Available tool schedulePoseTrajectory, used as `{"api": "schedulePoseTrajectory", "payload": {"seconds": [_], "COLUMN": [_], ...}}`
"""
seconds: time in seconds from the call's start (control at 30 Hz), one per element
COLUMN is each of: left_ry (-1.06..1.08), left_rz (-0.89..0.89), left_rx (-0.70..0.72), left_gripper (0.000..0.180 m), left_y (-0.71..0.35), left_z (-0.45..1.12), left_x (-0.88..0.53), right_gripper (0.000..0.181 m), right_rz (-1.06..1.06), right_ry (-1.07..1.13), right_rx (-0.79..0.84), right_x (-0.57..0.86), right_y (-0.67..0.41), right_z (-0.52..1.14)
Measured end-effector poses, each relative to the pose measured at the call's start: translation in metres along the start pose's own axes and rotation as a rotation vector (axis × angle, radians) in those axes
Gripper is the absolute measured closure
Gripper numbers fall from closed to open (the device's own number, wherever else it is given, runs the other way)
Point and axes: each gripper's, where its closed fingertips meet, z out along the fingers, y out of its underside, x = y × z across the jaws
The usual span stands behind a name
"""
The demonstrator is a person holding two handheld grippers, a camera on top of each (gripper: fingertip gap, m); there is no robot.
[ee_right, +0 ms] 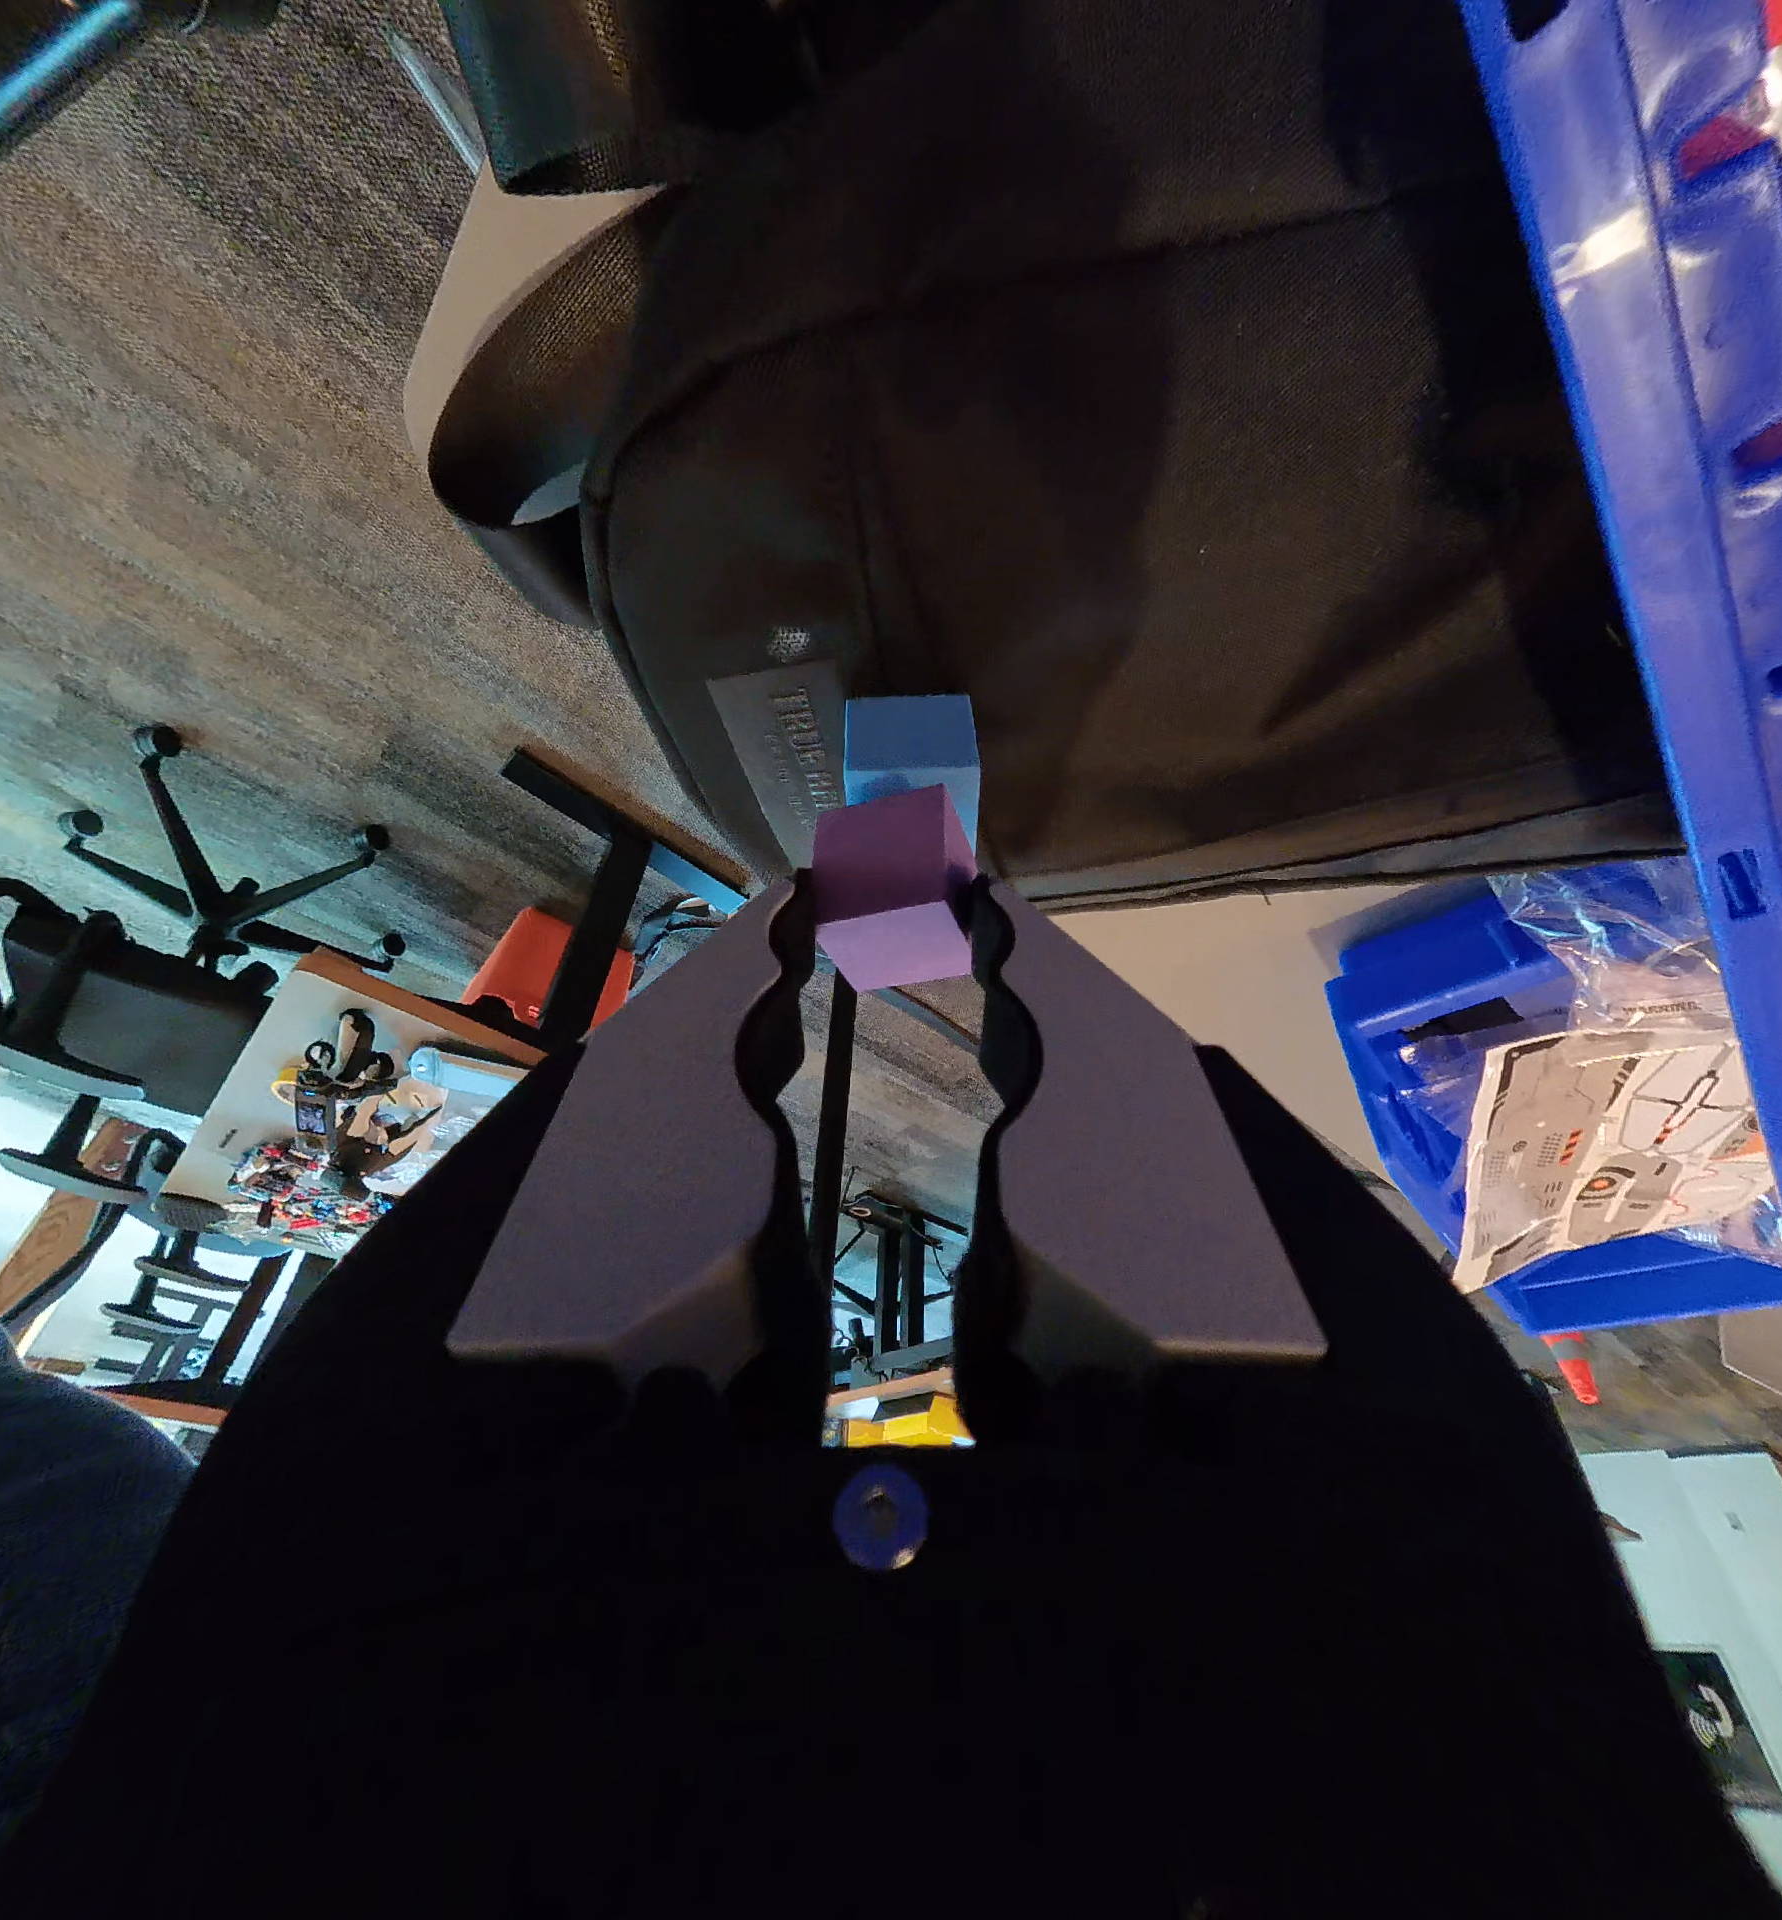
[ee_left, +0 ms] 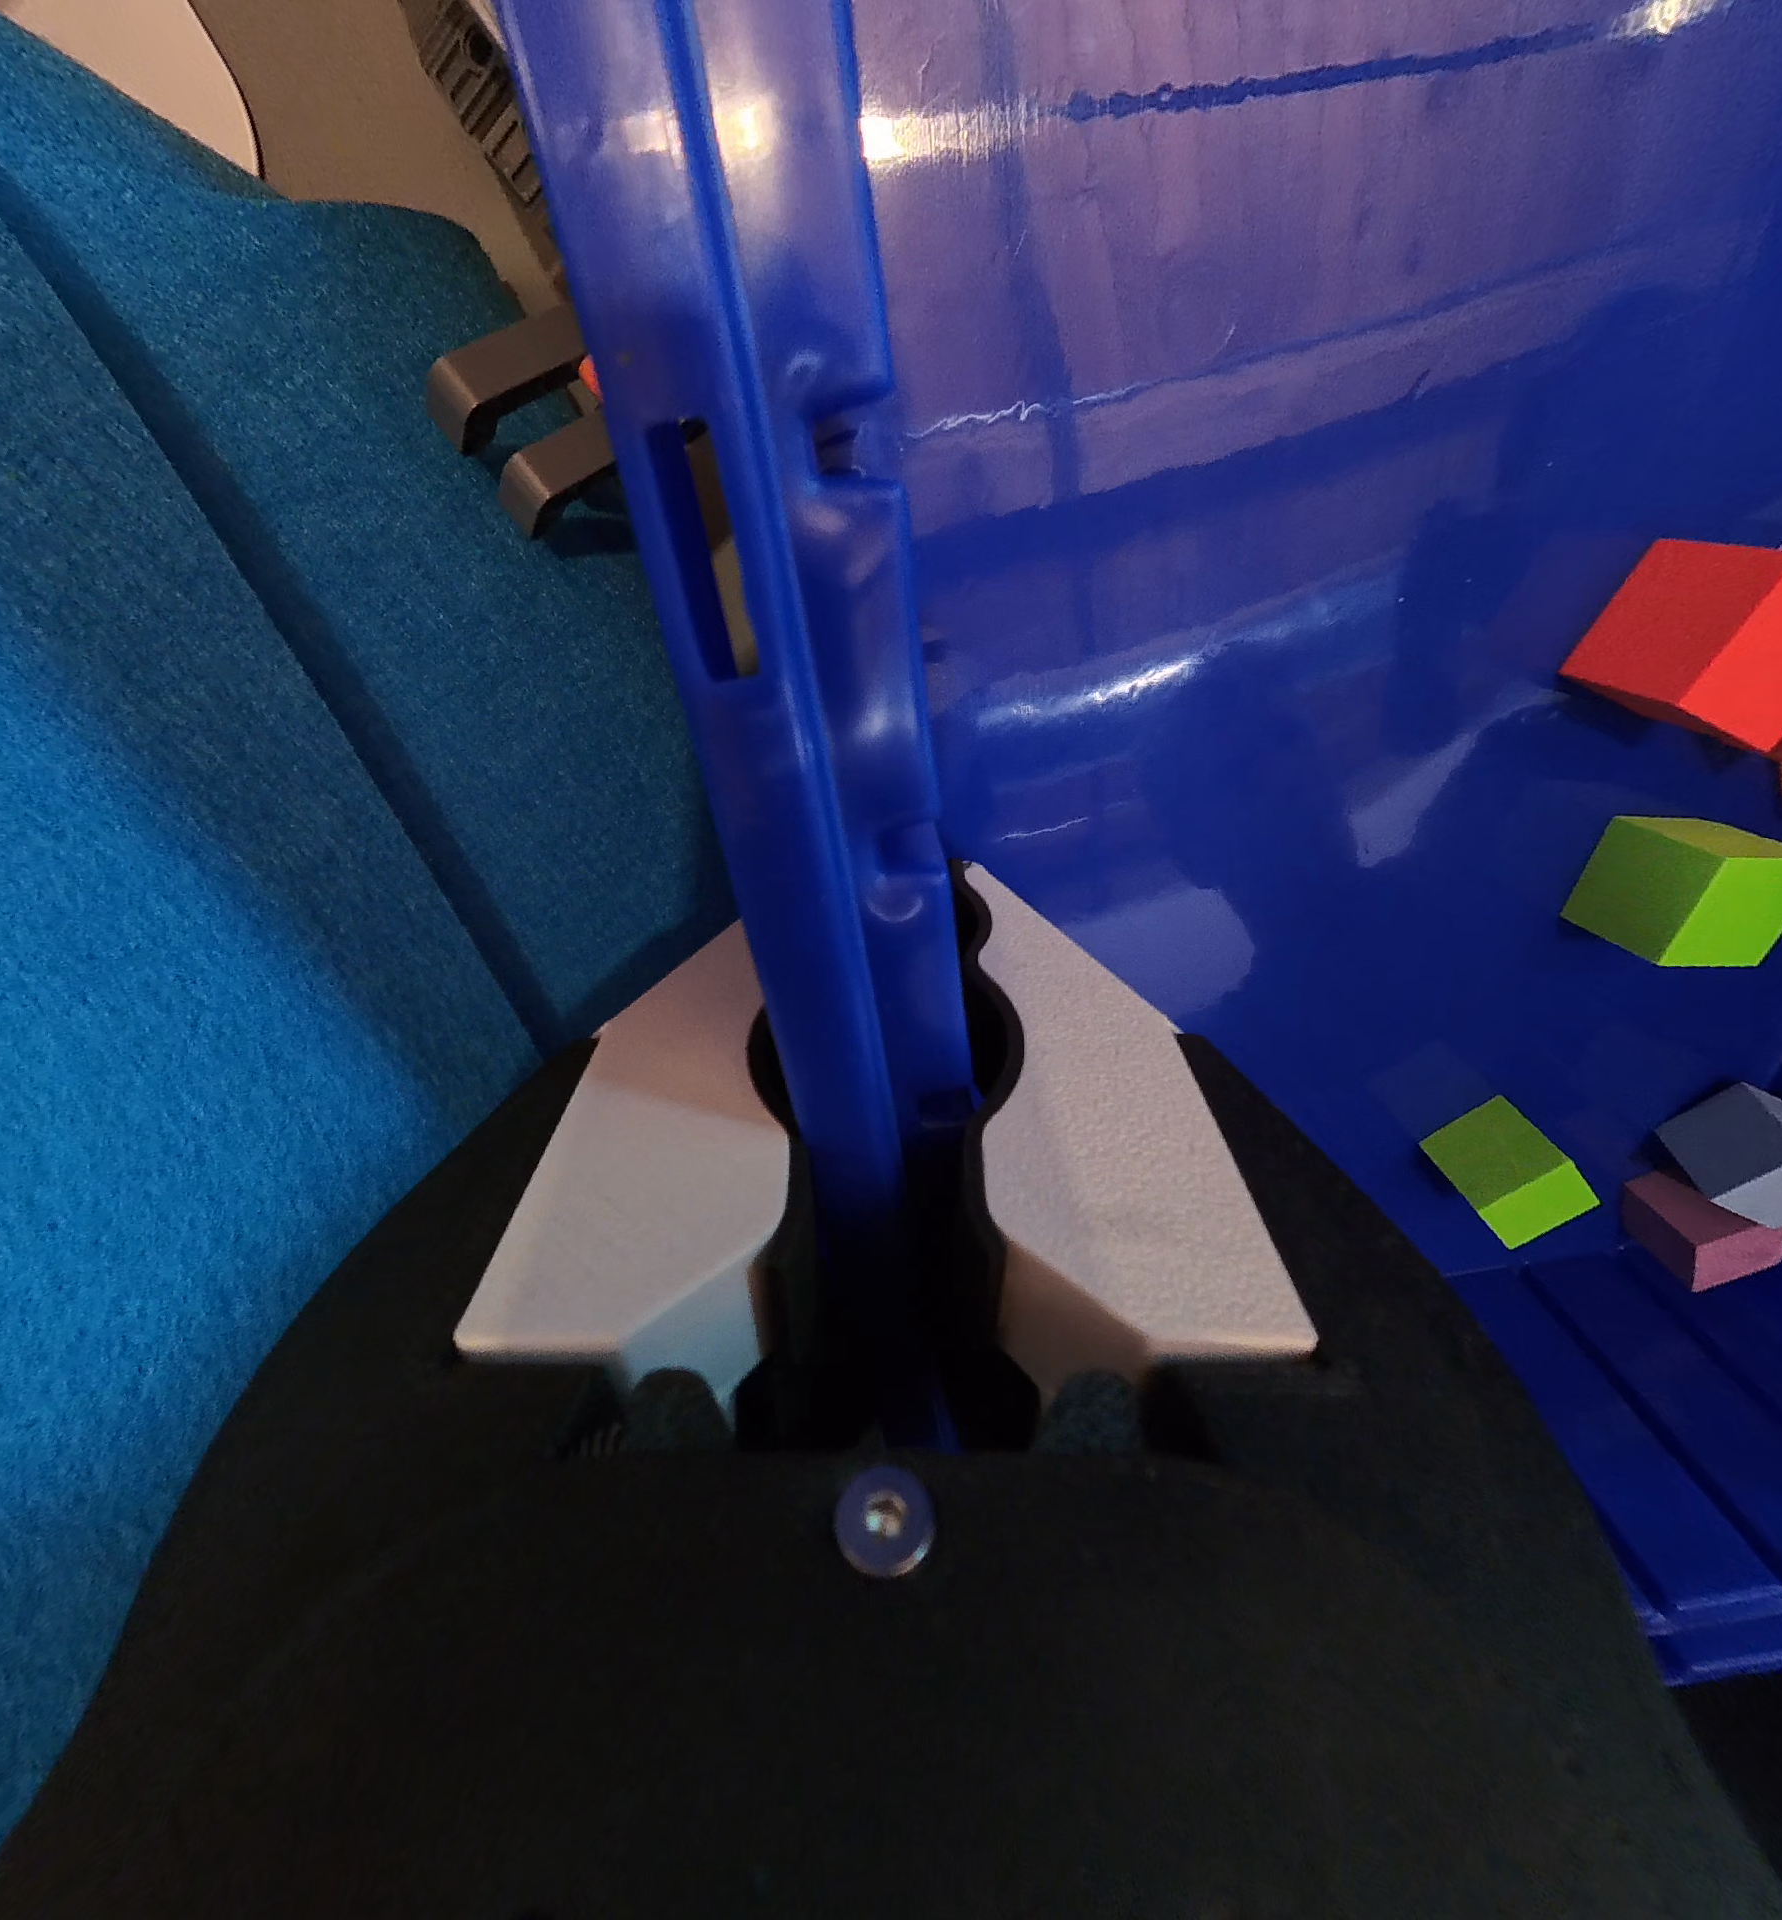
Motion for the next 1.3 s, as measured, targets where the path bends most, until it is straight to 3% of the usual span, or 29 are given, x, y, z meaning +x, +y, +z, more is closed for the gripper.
{"api": "schedulePoseTrajectory", "payload": {"seconds": [0.2, 0.57, 0.83, 0.97, 1.3], "left_ry": [0.001, 0.005, 0.016, 0.016, 0.017], "left_rz": [0.001, 0.004, 0.007, 0.007, 0.01], "left_rx": [-0.002, -0.003, -0.001, -0.001, 0.0], "left_gripper": [0.159, 0.159, 0.16, 0.16, 0.16], "left_y": [0.0, 0.0, 0.0, -0.001, -0.001], "left_z": [0.0, 0.0, 0.0, 0.0, 0.0], "left_x": [0.0, 0.0, 0.001, 0.001, 0.001], "right_gripper": [0.151, 0.144, 0.145, 0.141, 0.136], "right_rz": [0.008, 0.061, 0.121, 0.211, 0.121], "right_ry": [-0.009, 0.006, 0.184, 0.193, 0.213], "right_rx": [-0.032, 0.087, 0.464, 0.536, 0.496], "right_x": [0.003, 0.013, 0.09, 0.143, 0.194], "right_y": [-0.003, 0.005, -0.048, -0.085, -0.133], "right_z": [0.009, -0.021, -0.079, -0.064, -0.011]}}
